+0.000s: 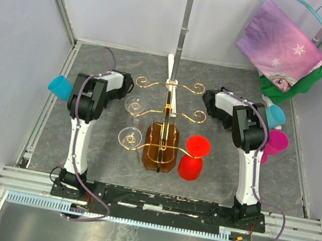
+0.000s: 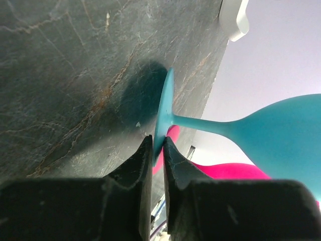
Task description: Take the wine glass off the wine glass rack
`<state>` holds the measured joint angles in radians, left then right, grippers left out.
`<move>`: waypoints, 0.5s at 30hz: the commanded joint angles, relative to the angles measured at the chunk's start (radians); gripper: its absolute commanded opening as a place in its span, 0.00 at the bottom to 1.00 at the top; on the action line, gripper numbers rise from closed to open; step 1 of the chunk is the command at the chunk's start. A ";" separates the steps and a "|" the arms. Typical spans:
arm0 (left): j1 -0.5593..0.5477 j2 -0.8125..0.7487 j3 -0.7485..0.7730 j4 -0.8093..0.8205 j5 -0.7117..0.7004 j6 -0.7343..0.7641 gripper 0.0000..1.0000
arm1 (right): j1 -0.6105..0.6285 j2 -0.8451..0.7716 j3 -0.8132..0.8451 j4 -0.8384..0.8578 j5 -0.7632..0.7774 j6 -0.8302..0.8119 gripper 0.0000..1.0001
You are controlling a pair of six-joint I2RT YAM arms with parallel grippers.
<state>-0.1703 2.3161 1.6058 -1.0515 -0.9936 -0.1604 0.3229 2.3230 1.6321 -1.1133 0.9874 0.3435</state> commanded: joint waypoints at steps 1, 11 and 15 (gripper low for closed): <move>-0.019 0.046 -0.015 0.056 0.159 -0.103 0.03 | 0.003 0.016 -0.010 0.034 -0.113 0.017 0.18; -0.044 0.040 -0.047 0.097 0.221 -0.105 0.03 | 0.002 -0.001 -0.017 0.043 -0.188 -0.011 0.24; -0.047 0.039 -0.050 0.112 0.257 -0.101 0.03 | 0.002 -0.010 -0.019 0.043 -0.213 -0.022 0.25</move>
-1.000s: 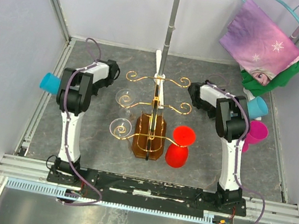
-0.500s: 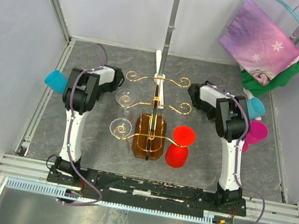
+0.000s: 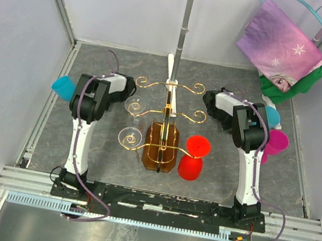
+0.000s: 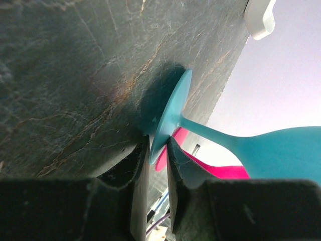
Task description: Take the wine glass off the wine glass rack
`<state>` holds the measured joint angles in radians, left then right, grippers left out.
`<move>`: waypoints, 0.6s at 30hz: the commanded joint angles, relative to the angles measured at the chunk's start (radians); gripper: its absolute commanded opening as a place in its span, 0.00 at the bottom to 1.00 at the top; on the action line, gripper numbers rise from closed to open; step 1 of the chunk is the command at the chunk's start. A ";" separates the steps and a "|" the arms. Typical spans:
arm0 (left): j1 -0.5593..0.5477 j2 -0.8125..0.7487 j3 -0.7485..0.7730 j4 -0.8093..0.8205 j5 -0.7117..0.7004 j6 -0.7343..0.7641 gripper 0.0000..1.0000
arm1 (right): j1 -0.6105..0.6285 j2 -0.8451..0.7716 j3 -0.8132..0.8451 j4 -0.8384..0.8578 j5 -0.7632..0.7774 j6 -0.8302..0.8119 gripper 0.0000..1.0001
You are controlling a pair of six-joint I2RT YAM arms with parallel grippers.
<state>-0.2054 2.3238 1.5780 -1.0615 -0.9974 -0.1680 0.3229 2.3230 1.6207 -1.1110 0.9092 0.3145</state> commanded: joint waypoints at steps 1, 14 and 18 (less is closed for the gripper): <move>-0.014 0.029 -0.025 0.128 0.269 -0.091 0.03 | 0.001 -0.013 -0.010 0.042 -0.143 0.004 0.25; -0.032 0.008 -0.053 0.186 0.387 -0.086 0.07 | 0.004 -0.030 -0.015 0.034 -0.236 -0.019 0.37; -0.036 0.008 -0.060 0.191 0.415 -0.094 0.11 | 0.003 -0.043 -0.022 0.035 -0.243 -0.018 0.42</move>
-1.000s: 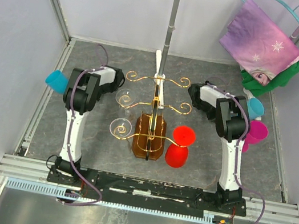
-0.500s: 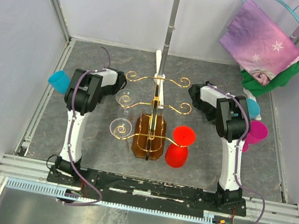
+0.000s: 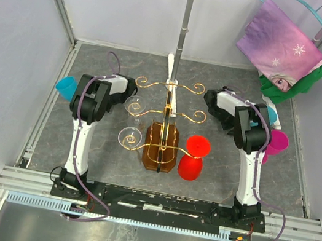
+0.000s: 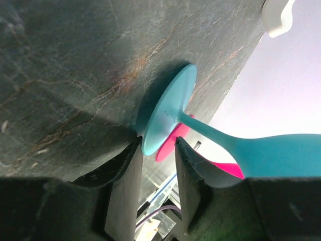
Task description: Take the wine glass off the wine glass rack
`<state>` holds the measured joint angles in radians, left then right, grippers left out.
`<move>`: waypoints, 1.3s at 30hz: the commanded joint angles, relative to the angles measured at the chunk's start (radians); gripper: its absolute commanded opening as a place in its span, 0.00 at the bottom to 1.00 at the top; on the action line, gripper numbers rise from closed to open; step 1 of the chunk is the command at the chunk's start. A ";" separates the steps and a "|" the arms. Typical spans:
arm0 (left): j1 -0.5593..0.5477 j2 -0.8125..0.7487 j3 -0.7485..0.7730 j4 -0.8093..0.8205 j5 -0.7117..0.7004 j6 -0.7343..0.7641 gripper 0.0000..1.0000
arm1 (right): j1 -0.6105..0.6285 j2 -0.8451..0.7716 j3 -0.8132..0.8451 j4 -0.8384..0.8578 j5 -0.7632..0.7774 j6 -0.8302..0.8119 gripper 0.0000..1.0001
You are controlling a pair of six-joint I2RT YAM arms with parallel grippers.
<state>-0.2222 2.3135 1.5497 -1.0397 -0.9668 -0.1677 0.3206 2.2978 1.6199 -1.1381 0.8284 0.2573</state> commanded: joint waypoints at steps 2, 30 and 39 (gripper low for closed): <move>-0.022 0.019 -0.039 0.181 0.412 -0.090 0.11 | 0.007 -0.024 -0.021 0.061 -0.169 0.036 0.44; -0.040 -0.051 -0.089 0.221 0.518 -0.062 0.50 | 0.019 -0.057 0.002 0.043 -0.322 0.028 0.50; -0.050 -0.045 -0.091 0.211 0.505 -0.059 0.67 | 0.020 -0.057 0.002 0.044 -0.328 0.031 0.50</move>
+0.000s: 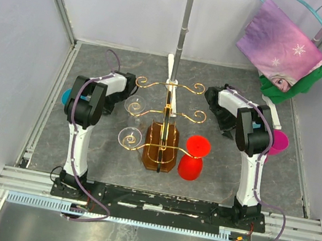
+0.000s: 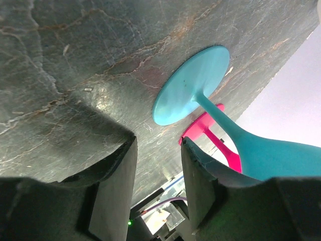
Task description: Take the wine glass off the wine glass rack
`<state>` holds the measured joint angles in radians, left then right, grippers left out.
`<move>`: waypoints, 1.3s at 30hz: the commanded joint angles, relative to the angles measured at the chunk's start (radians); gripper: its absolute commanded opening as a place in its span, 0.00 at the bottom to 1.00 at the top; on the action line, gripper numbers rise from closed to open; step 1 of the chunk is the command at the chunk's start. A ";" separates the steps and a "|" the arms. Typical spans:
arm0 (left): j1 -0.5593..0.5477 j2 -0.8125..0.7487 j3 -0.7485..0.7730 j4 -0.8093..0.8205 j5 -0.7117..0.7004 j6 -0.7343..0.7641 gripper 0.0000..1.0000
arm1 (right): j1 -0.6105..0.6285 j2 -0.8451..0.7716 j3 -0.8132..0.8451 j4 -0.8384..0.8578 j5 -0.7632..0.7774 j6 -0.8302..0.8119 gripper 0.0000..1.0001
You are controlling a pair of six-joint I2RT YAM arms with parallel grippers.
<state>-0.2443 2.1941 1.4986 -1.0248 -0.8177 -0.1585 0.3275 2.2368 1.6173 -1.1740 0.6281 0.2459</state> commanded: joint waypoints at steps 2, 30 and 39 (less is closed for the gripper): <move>-0.027 0.070 -0.037 0.196 0.357 -0.064 0.68 | 0.014 0.005 0.009 0.076 -0.125 0.044 0.50; -0.029 0.073 0.057 0.192 0.471 -0.038 0.73 | 0.014 -0.032 -0.003 0.065 -0.230 0.029 0.49; -0.027 0.032 0.081 0.212 0.540 -0.029 0.76 | 0.015 -0.076 0.044 0.035 -0.390 -0.004 0.48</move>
<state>-0.2546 2.1719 1.5940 -1.0378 -0.6006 -0.1276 0.3321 2.1979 1.6268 -1.1938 0.3988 0.2371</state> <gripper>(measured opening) 0.732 0.481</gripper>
